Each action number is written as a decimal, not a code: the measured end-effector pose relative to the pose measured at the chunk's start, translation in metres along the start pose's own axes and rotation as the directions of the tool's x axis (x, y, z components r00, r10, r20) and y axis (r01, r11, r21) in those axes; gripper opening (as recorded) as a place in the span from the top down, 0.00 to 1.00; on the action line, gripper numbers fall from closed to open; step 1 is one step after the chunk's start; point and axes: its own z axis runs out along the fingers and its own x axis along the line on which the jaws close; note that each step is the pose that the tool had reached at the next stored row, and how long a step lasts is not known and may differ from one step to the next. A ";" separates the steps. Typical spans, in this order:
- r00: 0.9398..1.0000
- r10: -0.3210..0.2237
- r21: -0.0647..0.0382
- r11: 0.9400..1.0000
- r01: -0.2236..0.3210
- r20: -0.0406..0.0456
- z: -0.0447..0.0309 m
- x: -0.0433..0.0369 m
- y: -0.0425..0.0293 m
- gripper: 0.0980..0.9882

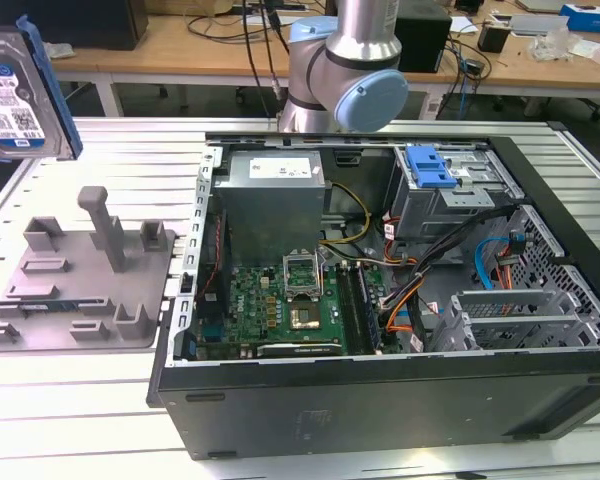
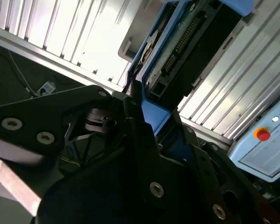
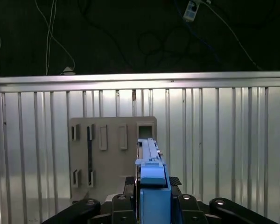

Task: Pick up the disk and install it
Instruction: 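Pick up the disk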

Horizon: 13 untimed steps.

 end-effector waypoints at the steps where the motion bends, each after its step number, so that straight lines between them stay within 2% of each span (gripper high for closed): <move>1: 1.000 0.000 0.000 1.000 0.000 0.000 -0.0070 0.0002 -0.0001 0.70; 3: 1.000 0.000 0.000 1.000 0.000 0.000 -0.0148 0.0004 -0.0003 0.70; 5: 1.000 0.000 0.000 1.000 0.000 0.000 -0.0184 0.0004 -0.0004 0.70; 10: 1.000 0.000 0.000 1.000 0.000 0.000 -0.0184 0.0005 -0.0004 0.70; 13: 1.000 0.000 -0.001 1.000 0.000 0.000 -0.0182 0.0074 -0.0036 0.70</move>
